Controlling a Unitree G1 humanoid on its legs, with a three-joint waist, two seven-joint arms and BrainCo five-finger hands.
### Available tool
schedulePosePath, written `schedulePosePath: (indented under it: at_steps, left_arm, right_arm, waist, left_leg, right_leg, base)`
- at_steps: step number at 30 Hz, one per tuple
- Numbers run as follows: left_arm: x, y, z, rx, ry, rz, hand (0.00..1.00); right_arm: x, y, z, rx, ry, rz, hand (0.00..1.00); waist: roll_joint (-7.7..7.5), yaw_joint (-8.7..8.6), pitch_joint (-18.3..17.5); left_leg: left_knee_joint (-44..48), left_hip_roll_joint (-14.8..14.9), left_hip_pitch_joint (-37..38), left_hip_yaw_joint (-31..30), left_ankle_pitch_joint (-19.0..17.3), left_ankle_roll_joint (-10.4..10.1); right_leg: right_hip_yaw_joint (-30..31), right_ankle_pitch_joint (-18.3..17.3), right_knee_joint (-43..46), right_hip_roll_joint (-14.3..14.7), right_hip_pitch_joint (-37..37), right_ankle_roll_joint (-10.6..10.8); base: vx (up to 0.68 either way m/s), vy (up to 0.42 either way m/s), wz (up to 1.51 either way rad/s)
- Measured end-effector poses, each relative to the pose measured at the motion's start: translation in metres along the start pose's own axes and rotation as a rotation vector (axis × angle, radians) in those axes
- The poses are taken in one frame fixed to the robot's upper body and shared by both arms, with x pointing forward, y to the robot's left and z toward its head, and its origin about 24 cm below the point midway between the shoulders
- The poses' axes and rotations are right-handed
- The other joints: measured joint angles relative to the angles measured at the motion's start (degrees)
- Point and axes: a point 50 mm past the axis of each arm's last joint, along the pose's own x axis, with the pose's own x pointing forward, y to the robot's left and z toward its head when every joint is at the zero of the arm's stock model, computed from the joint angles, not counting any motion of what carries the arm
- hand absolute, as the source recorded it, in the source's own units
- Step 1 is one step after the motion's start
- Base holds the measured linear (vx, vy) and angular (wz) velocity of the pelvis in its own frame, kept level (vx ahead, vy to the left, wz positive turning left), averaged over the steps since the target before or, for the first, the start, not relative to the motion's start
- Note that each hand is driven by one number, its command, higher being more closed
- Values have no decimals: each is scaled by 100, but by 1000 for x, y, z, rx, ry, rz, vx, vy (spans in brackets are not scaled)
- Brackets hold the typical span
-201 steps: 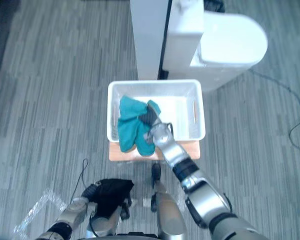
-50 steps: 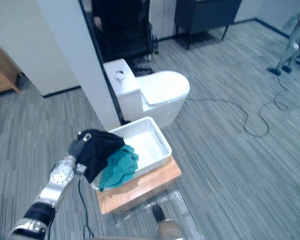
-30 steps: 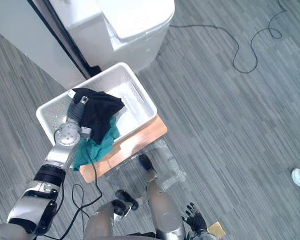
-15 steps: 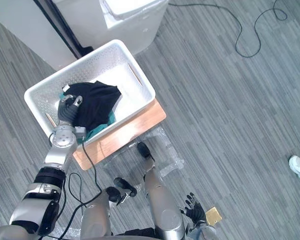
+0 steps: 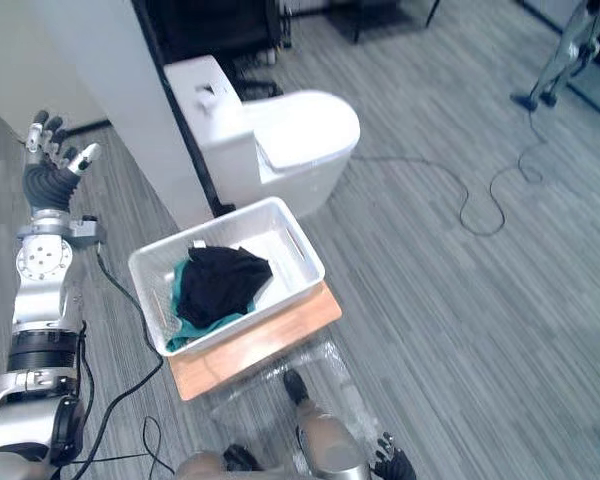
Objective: Tidy the bed and pick cloth on bed and put in laundry
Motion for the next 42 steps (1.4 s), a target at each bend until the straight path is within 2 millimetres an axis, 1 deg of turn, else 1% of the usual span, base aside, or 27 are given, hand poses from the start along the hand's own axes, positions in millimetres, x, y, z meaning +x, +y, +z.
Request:
schedulePosePath:
  at_steps: [4, 6, 8, 10, 11, 12, 14, 15, 17, 18, 19, 20, 21, 22, 24, 25, 27, 28, 30, 31, 33, 34, 36, 37, 39, 41, 42]
  left_arm:
    - [-2, 2, -2, -108, 38, -7, 0]
    - [-7, 9, -3, -154, 64, 15, 0]
    - [-9, 16, -2, -169, 79, 49, 0]
    - [-12, 31, -2, -181, 90, 113, 0]
    - [-16, 45, 1, -184, 89, 169, 0]
    - [-20, 60, 5, -179, 88, 226, 0]
    - [-24, 74, 6, -160, 102, 282, 0]
    - [-31, 91, 5, -178, 135, 343, 0]
    - [-41, 107, -1, -197, 179, 398, 0]
    - [-52, 123, -9, -189, 237, 445, 0]
    - [-64, 138, -21, -196, 309, 502, 0]
    - [-71, 145, -28, -196, 346, 532, 0]
    - [-88, 159, -42, -198, 430, 575, 0]
    - [-97, 164, -49, -198, 474, 589, 0]
    - [-136, 180, -78, -201, 655, 621, 0]
    - [-146, 182, -85, -201, 699, 620, 0]
    - [-189, 186, -108, -163, 865, 603, 0]
    - [-200, 185, -115, -156, 907, 599, 0]
    - [-246, 169, -141, -179, 1053, 572, 0]
    - [-265, 158, -151, -210, 1113, 560, 0]
    - [-321, 119, -176, -267, 1282, 517, 0]
    - [-334, 108, -181, -274, 1324, 500, 0]
    - [-383, 61, -192, -304, 1495, 427, 0]
    - [-393, 50, -193, -307, 1535, 406, 0]
    - [-421, 19, -194, -304, 1650, 375, 0]
    - [-425, 20, -194, -238, 1669, 364, 0]
    - [-428, 18, -194, -205, 1690, 373, 0]
  right_arm:
    - [-3, -2, -15, -39, 76, -9, 0]
    - [-5, -5, -21, -28, 103, -19, 0]
    - [-5, -5, -22, -27, 110, -20, 0]
    - [-6, -6, -25, -30, 123, -21, 0]
    - [-6, -6, -27, -35, 136, -21, 0]
    - [-6, -6, -29, -41, 149, -21, 0]
    - [-7, -7, -32, -41, 170, -22, 0]
    - [-7, -7, -34, -42, 186, -23, 0]
    - [-8, -9, -35, -42, 196, -25, 0]
    - [-8, -9, -36, -43, 209, -24, 0]
    - [-8, -9, -37, -40, 217, -20, 0]
    - [-8, -9, -37, -40, 218, -19, 0]
    - [-7, -8, -36, -42, 221, -15, 0]
    - [-7, -7, -37, -44, 226, -13, 0]
    - [-6, -7, -37, -49, 234, -10, 0]
    - [-7, -7, -37, -48, 238, -11, 0]
    - [-6, -11, -35, -53, 237, -17, 0]
    - [-5, -11, -34, -53, 235, -17, 0]
    - [-5, -13, -32, -40, 229, -19, 0]
    - [-5, -13, -32, -40, 229, -15, 0]
    - [-5, -14, -32, -41, 233, -13, 0]
    - [-5, -14, -32, -40, 235, -12, 0]
    - [-5, -14, -32, -43, 235, -12, 0]
    - [-5, -14, -32, -44, 235, -13, 0]
    - [-5, -14, -32, -60, 233, -19, 0]
    - [-5, -14, -33, -71, 225, -24, 0]
    - [-5, -15, -31, -89, 212, -29, 0]
  waist:
    - [-2, 18, -195]
    - [30, 43, -292]
    - [30, 89, -293]
    - [24, 159, -325]
    - [4, 178, -371]
    - [-13, 231, -411]
    - [-17, 349, -431]
    - [-17, 429, -445]
    - [-27, 490, -503]
    - [-45, 591, -572]
    - [-44, 651, -619]
    - [-34, 658, -635]
    - [-62, 673, -687]
    - [-70, 679, -716]
    - [-89, 779, -738]
    - [-88, 793, -739]
    - [-78, 802, -745]
    - [-71, 804, -747]
    - [-18, 817, -750]
    - [5, 813, -755]
    - [37, 814, -774]
    - [38, 814, -775]
    - [37, 817, -775]
    - [38, 816, -774]
    - [50, 825, -792]
    - [59, 857, -791]
    - [75, 863, -796]
  left_leg:
    - [-193, -125, 41, -182, 111, 28]
    - [-332, -215, 57, -318, 206, 47]
    - [-465, -284, 114, -419, 294, 47]
    - [-588, -327, 144, -542, 377, 54]
    - [-671, -356, 131, -635, 436, 55]
    - [-781, -399, 129, -756, 515, 56]
    - [-883, -428, 133, -862, 585, 60]
    - [-967, -458, 133, -1032, 647, 66]
    - [-996, -462, 127, -1142, 674, 68]
    - [-1068, -480, 121, -1220, 721, 55]
    - [-1137, -500, 127, -1276, 771, 47]
    - [-1169, -512, 132, -1305, 799, 55]
    - [-1236, -527, 143, -1395, 842, 57]
    - [-1269, -534, 150, -1421, 861, 54]
    - [-1302, -534, 196, -1447, 869, 55]
    - [-1313, -535, 196, -1450, 872, 58]
    - [-1346, -543, 201, -1460, 894, 57]
    - [-1349, -543, 204, -1460, 895, 57]
    - [-1362, -542, 236, -1464, 896, 54]
    - [-1366, -542, 248, -1464, 895, 54]
    - [-1378, -537, 253, -1476, 893, 50]
    - [-1382, -534, 254, -1477, 892, 49]
    - [-1419, -521, 279, -1476, 898, 36]
    - [-1448, -521, 308, -1471, 904, 25]
    - [-1478, -492, 366, -1461, 907, 7]
    - [-1478, -461, 368, -1449, 911, -12]
    - [-1479, -439, 380, -1426, 909, -30]
  right_leg:
    - [-178, -5, -99, -125, 142, -2]
    - [-248, 2, -147, -205, 194, 3]
    - [-379, 3, -179, -261, 273, 4]
    - [-503, -2, -208, -303, 336, -3]
    - [-581, -9, -240, -341, 351, -14]
    - [-708, -10, -280, -376, 373, -19]
    - [-842, -19, -314, -417, 427, -32]
    - [-976, -30, -364, -460, 497, -45]
    - [-1095, -54, -387, -480, 536, -68]
    - [-1180, -65, -400, -488, 549, -80]
    - [-1227, -67, -448, -505, 583, -82]
    - [-1273, -65, -480, -517, 602, -80]
    - [-1363, -63, -520, -544, 659, -79]
    - [-1401, -64, -537, -550, 674, -78]
    - [-1469, -64, -585, -558, 757, -78]
    - [-1478, -64, -586, -562, 759, -78]
    - [-1495, -65, -587, -572, 761, -77]
    - [-1497, -66, -587, -572, 763, -76]
    - [-1506, -74, -595, -572, 798, -74]
    - [-1510, -79, -600, -572, 811, -75]
    - [-1532, -99, -628, -571, 836, -69]
    - [-1539, -118, -633, -569, 839, -46]
    - [-1567, -138, -648, -557, 865, -45]
    - [-1573, -140, -665, -554, 893, -45]
    - [-1586, -163, -692, -520, 959, -49]
    - [-1580, -167, -698, -489, 959, -56]
    - [-1562, -169, -702, -466, 960, -64]
  base:
    - [-59, -13, 29]
    - [-14, -7, 24]
    - [4, -20, 32]
    - [9, -36, 39]
    - [29, -46, 44]
    - [32, -46, 46]
    - [33, -37, 48]
    - [33, -26, 57]
    - [29, -17, 43]
    - [29, -21, 36]
    - [27, -22, 30]
    - [24, -18, 38]
    - [19, -14, 32]
    - [22, -16, 32]
    - [6, -19, 12]
    - [-13, -18, 5]
    - [-10, -20, 5]
    - [0, 0, 0]
    - [0, 0, 0]
    - [0, 0, 0]
    - [7, -7, 4]
    - [11, -13, 5]
    - [18, -16, 6]
    - [26, -12, 6]
    - [37, -15, 3]
    - [31, -32, -3]
    - [32, -35, -9]
